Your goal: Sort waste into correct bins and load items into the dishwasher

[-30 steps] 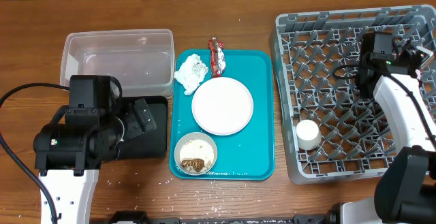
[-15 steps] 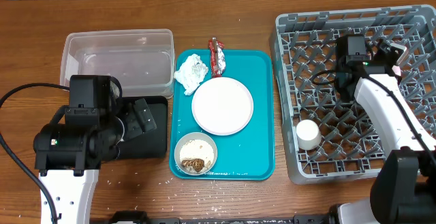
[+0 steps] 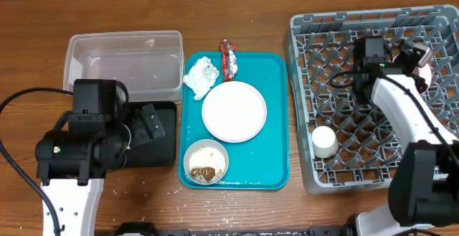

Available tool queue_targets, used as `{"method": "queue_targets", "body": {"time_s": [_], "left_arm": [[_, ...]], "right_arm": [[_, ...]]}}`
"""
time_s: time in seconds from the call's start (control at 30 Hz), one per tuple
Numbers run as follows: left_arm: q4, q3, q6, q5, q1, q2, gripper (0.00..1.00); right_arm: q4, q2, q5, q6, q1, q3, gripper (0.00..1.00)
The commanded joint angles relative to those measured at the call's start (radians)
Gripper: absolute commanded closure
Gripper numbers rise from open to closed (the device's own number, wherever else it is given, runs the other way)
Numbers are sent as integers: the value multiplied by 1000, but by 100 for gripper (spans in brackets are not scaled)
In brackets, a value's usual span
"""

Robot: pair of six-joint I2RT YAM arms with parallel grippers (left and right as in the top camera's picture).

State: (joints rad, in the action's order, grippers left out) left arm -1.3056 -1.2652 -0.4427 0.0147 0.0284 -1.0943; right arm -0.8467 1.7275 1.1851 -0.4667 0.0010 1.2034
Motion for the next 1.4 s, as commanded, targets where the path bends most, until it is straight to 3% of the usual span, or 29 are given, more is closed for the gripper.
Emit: {"method": "queue_targets", "body": {"time_s": [0.0, 0.07, 0.1, 0.17, 0.23, 0.37, 0.43, 0.63, 0.77, 0.93, 1.2, 1.3, 1.33, 1.37], "left_arm": [[1, -15, 2, 5, 5, 2, 0], [0, -15, 1, 5, 5, 2, 0], [0, -15, 1, 5, 5, 2, 0], [0, -15, 2, 5, 5, 2, 0], [-2, -15, 2, 5, 5, 2, 0], [-2, -15, 2, 5, 5, 2, 0], [-3, -15, 2, 5, 5, 2, 0], [-7, -72, 55, 37, 5, 19, 0], [-22, -246, 60, -45, 5, 83, 0], [-25, -323, 62, -78, 5, 154, 0], [-79, -323, 61, -77, 5, 150, 0], [-79, -323, 61, -77, 5, 145, 0], [-79, -323, 61, -77, 5, 145, 0], [-79, -323, 61, -77, 5, 145, 0]], "right_arm": [[-26, 13, -23, 2, 85, -5, 96], [-87, 13, -25, -41, 136, -5, 93], [-103, 13, -27, -47, 155, -5, 71], [-110, 8, -26, -59, 168, -3, 68], [-126, -10, -27, -66, 178, 7, 43], [-217, -84, -142, -87, 278, 106, 25], [-276, -113, -264, -87, 349, 163, 21], [-312, -129, -812, -44, 498, 235, 22], [-237, -124, -1268, -60, 558, 204, 34], [-160, -56, -1295, -321, 589, 87, 36], [-32, 115, -1299, -475, 588, 3, 41], [14, 170, -1299, -507, 588, -8, 52], [37, 188, -1299, -507, 588, -8, 66], [45, 194, -1299, -507, 587, -8, 73]]}}
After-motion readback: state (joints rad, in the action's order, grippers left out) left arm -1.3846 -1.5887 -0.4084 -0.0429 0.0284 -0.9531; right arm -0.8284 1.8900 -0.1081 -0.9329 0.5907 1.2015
